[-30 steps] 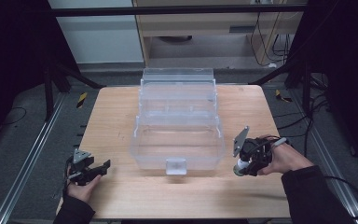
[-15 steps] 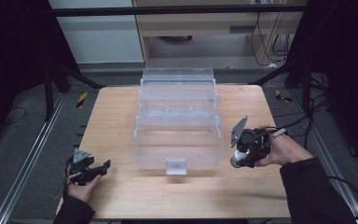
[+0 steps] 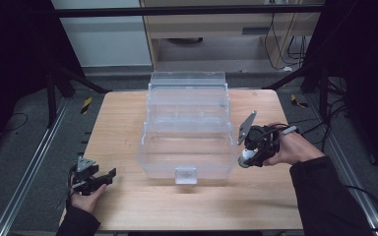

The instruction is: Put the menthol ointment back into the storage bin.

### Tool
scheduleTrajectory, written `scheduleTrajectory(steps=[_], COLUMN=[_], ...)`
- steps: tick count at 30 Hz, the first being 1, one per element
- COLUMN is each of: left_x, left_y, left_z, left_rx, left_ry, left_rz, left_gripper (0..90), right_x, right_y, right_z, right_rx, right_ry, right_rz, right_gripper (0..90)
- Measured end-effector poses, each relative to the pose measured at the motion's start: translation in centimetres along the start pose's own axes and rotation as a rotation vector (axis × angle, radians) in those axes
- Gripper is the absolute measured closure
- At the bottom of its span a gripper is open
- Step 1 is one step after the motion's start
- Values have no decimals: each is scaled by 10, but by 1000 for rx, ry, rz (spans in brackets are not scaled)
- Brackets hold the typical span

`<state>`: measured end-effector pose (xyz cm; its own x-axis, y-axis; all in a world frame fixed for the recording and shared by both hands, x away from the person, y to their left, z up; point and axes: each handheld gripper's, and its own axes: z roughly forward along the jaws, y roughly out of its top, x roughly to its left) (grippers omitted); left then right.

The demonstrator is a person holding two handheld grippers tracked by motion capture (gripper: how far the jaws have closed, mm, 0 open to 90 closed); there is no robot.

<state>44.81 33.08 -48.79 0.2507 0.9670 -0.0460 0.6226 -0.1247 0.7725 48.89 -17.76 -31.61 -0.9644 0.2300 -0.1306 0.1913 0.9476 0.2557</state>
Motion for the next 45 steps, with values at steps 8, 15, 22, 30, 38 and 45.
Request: scheduleTrajectory(steps=[8, 15, 22, 30, 38, 45], left_x=[0, 0, 1, 1, 1, 0], left_y=[0, 0, 0, 0, 0, 0], left_z=[0, 0, 0, 0, 0, 0], left_rx=[0, 0, -1, -1, -3, -4], left_ry=[-2, -2, -3, -4, -3, -4], left_rz=[1, -1, -1, -1, -1, -1], left_gripper=[269, 269, 269, 270, 269, 270], right_x=[-8, -14, -21, -28, -31, -32], right_y=[14, 29, 44, 54, 57, 57], right_z=[-2, 4, 13, 26, 40, 49], right_rx=[-9, -9, -14, -25, -12, 1], right_ry=[-22, -11, -5, -1, 3, 12], right_rz=[-6, -22, -24, -35, -42, -45], right_gripper=[504, 503, 504, 503, 504, 503])
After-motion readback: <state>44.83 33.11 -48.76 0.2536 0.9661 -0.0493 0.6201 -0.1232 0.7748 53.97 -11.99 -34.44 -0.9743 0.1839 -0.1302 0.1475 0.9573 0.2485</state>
